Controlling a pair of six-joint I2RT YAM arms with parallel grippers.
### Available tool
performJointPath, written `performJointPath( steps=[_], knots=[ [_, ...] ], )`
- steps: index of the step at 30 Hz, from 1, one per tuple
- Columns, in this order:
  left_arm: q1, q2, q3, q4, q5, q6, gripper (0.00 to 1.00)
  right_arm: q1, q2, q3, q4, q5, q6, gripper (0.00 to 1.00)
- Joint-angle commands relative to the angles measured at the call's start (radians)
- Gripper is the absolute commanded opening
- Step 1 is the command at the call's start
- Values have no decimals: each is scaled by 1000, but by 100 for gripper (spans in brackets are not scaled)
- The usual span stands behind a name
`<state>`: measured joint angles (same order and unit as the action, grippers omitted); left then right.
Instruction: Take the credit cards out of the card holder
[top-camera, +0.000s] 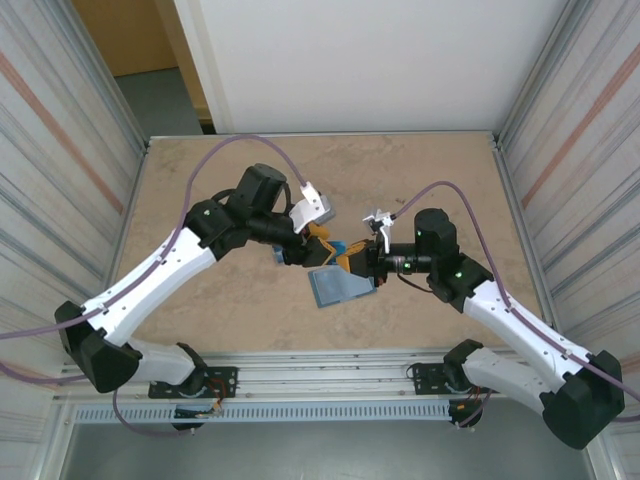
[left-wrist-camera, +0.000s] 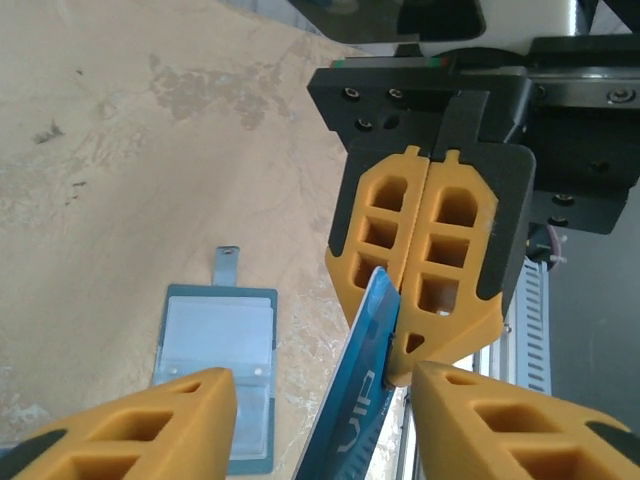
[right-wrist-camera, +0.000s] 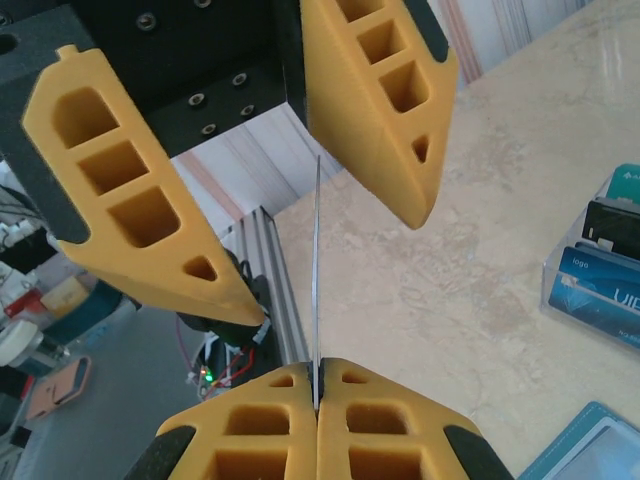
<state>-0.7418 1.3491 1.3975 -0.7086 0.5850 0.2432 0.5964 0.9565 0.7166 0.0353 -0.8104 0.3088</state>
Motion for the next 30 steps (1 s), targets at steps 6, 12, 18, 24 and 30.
performJointPath(
  steps=[6,12,18,24,30],
  knots=[
    [0,23,41,-64,112,77,11,12,-21,38,-26,-29,-40,5],
    [9,0,1,-25,65,100,0,5,-35,48,-72,39,-48,47],
    [93,-98,-164,183,-51,96,0,-10,-73,57,-150,133,-53,86],
    [173,-163,-377,449,-154,213,0,-24,-109,49,-170,218,-20,99],
    [303,-82,-431,528,-93,268,0,-37,-137,46,-180,331,11,99]
  ],
)
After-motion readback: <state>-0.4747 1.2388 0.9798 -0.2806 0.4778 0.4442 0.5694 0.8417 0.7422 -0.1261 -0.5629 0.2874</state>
